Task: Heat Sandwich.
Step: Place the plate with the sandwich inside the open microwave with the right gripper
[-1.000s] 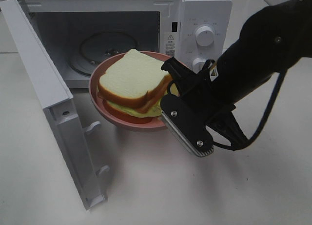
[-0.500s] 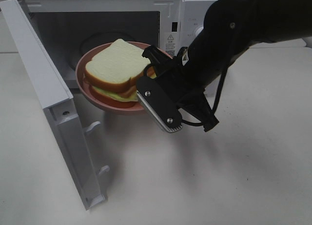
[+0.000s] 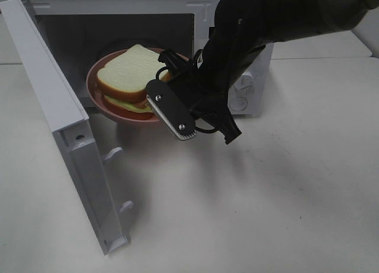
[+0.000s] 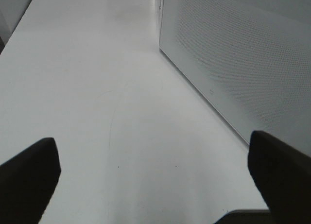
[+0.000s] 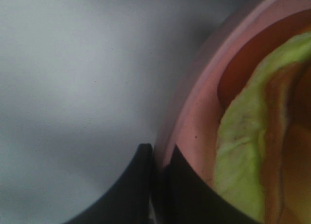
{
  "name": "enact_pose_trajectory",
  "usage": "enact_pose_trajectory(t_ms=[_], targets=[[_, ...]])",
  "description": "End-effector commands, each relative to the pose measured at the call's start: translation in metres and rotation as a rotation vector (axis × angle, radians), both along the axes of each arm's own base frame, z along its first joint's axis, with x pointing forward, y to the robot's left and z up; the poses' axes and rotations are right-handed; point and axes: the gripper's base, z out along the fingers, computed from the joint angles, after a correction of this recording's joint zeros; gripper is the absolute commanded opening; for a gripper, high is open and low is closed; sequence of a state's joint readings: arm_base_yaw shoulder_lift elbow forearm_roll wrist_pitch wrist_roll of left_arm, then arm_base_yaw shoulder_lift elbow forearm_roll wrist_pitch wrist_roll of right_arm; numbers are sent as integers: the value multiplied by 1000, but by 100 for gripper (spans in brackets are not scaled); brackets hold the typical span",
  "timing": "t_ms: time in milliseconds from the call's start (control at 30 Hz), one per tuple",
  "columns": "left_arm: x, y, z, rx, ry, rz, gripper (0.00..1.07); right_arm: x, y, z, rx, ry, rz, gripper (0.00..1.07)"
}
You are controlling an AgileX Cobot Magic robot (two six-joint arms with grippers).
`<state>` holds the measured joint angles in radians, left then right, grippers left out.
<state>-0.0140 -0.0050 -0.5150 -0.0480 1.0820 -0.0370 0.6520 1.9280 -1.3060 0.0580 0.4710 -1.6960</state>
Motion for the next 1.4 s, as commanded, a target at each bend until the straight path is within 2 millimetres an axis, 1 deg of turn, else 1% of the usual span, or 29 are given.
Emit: enact_pose_trajectory(t_ms=[33,67,200,267,433,533,633,800,833,1000,1033,1133,1400], targets=[[-3,-1,1,-10,-32,0,98,12,7,8,37,-18,-37,0],[-3,-1,1,-10,-32,0,98,12,7,8,37,-18,-37,0],[-3,-1,1,-10,-32,0,98,25,17,9,46,-1,-66,0],[-3,-1,1,-10,-32,0,98,27,19,9,52,0,-77,0],[-3,-1,1,-10,-32,0,98,42,28,10,43,-3,-98,0],[-3,-1,1,-10,-32,0,98,46,31,9,48,-1,-108,0],[-3,-1,1,-10,-32,0,98,56,36,10,63,-10,-165,0],[-3,-1,1,-10,-32,0,98,67,41,5,35,-20,-195,1],[-3,-1,1,-10,-32,0,98,71,43,6,40,-28,-211,1],[-3,-1,1,-10,-32,0,98,79,48,7,60,-37,-250,1],[-3,-1,1,-10,-32,0,98,84,52,8,66,-48,-262,1],[-3,-1,1,-10,-32,0,98,92,60,6,81,-61,-279,1],[-3,-1,1,-10,-32,0,98,104,70,-3,100,-66,-297,1]])
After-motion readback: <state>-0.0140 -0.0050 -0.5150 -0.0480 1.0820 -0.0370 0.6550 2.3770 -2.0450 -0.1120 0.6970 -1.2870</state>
